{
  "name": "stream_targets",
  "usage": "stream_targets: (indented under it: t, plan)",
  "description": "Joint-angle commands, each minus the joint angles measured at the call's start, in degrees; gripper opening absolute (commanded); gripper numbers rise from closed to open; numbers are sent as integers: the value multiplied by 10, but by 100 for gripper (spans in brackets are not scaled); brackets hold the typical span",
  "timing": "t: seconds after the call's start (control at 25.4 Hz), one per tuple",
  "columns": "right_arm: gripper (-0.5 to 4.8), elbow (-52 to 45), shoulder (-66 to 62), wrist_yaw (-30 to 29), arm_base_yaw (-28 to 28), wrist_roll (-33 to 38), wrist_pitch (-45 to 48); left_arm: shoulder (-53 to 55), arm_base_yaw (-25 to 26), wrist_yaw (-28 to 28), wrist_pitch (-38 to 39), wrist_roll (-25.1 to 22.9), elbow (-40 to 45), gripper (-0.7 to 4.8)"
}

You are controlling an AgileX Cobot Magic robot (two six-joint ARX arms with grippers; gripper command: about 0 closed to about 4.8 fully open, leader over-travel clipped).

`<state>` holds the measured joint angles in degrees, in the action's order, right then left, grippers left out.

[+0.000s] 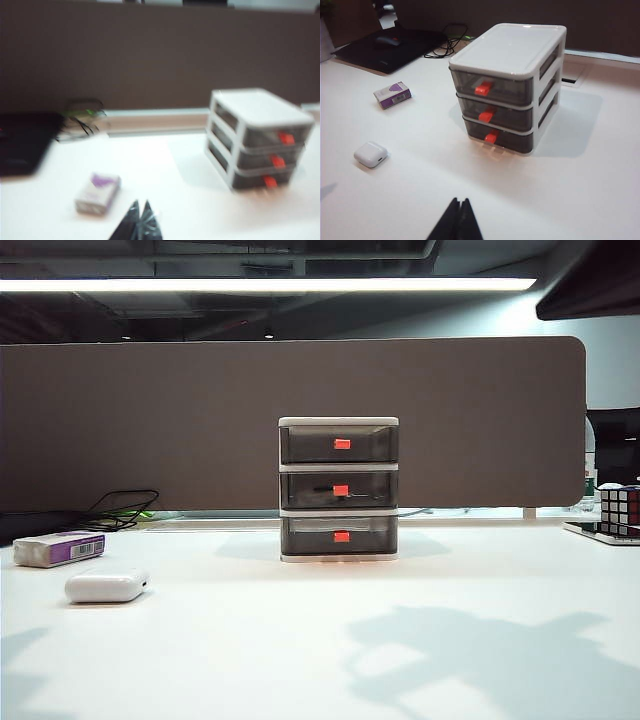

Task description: Open the second layer of the drawer on the table, pick up the transparent tape on the table and put it in, and finally close the drawer.

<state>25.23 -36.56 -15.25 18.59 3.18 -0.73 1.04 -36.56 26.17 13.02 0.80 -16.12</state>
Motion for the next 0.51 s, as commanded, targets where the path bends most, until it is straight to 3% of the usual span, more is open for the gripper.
stream_targets:
  t: [0.04,0.28,0.51]
  plan:
    - [-5,-68,80,57,8,14,30,-4,-1,-5,-40,4,50,-6]
    - [-5,-158,187,58,9,32,31,-3,0,-35,-176,22,131,-6]
    - [-5,-244,292,64,8,46,31,-3,0,-58,-169,6,157,-6]
